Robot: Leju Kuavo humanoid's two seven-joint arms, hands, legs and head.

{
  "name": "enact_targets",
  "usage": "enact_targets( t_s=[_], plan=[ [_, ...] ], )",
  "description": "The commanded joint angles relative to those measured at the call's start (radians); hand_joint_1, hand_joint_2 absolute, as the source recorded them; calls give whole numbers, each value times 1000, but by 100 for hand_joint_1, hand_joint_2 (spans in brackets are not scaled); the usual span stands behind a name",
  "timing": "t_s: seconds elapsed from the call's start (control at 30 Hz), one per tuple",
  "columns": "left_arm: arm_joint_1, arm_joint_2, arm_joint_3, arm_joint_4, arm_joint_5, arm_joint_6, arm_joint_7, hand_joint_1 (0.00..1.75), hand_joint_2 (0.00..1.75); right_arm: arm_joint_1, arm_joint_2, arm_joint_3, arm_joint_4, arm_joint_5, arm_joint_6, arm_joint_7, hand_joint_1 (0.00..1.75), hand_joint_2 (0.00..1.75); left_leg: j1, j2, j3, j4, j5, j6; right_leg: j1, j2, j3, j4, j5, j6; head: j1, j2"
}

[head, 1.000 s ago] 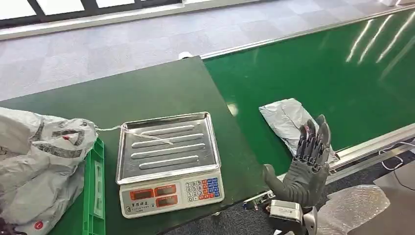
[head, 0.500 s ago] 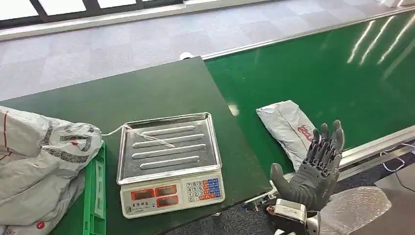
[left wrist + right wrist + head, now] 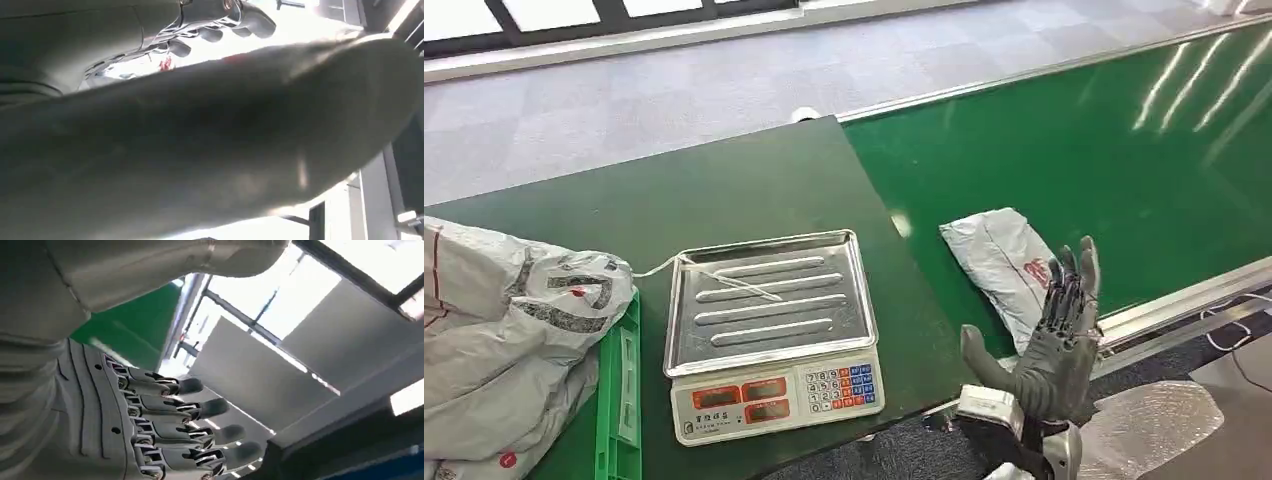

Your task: Moved the parcel from conveyor to table for the left to box.

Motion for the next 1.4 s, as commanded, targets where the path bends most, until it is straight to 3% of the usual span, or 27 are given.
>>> enact_targets(
  t_s=[0.03, 0.13, 0.27, 0.73, 0.8, 0.87, 0.97, 1.17, 1.23, 1.3, 1.4],
  plan=[
    [-4, 31, -62, 90, 35, -5, 5, 0, 0, -210, -418, -199, 469, 573, 264, 343, 0, 175, 1, 2, 6, -4, 1, 2, 1, 4, 8, -8, 4, 2, 0, 0],
    [2, 39, -115, 102, -2, 15, 5, 0, 0, -261, -494, -181, 569, 630, 295, 367, 0, 175, 0, -1, 6, -2, 0, 4, -1, 0, 7, -6, 0, 3, 0, 0],
    [-43, 94, -186, 161, -58, 39, 5, 0, 0, -324, -627, -131, 665, 586, 347, 400, 0, 175, -1, 0, 11, -1, 1, 7, -4, 1, 7, -5, 3, 6, 0, 0],
    [-103, 111, -230, 235, -132, 102, 5, 0, 0, -368, -656, -80, 731, 580, 402, 429, 0, 175, -3, -1, 11, -1, 0, 8, -6, 1, 6, -4, 3, 5, 0, 0],
    [-115, 146, -264, 269, -129, 108, 5, 0, 0, -384, -687, -53, 776, 551, 554, 486, 0, 175, -3, -1, 10, 0, 0, 8, -6, 1, 6, -4, 3, 5, 0, 0],
    [-134, 162, -283, 302, -129, 106, 7, 0, 0, -385, -683, -67, 824, 474, 606, 477, 0, 175, -3, -2, 11, 0, 1, 8, -6, 0, 6, -4, 3, 6, 0, 0],
    [-139, 177, -314, 334, -125, 93, 23, 0, 0, -343, -715, -61, 845, 395, 658, 474, 0, 175, -3, -5, 10, 1, 0, 8, -6, -4, 6, -3, 1, 6, 0, 0],
    [-155, 172, -335, 367, -137, 71, 64, 0, 0, -374, -762, 13, 957, 289, 726, 446, 0, 175, -3, -2, 12, -1, 0, 8, -6, -1, 7, -6, 2, 6, 0, 0],
    [-160, 173, -338, 375, -136, 55, 91, 0, 0, -373, -736, 18, 973, 202, 736, 402, 0, 175, -3, -4, 11, -1, 0, 8, -6, -2, 7, -6, 2, 6, 0, 0],
    [-160, 172, -339, 380, -153, 47, 108, 0, 0, -400, -673, 53, 1007, 177, 728, 387, 0, 175, -3, -4, 11, -1, 0, 8, -6, -2, 7, -6, 2, 6, 0, 0],
    [-150, 160, -336, 364, -197, 48, 121, 0, 0, -448, -645, 119, 1069, 150, 690, 383, 0, 175, -2, 1, 12, 0, -1, 8, -4, 2, 7, -6, 2, 6, 0, 0]
  ],
)
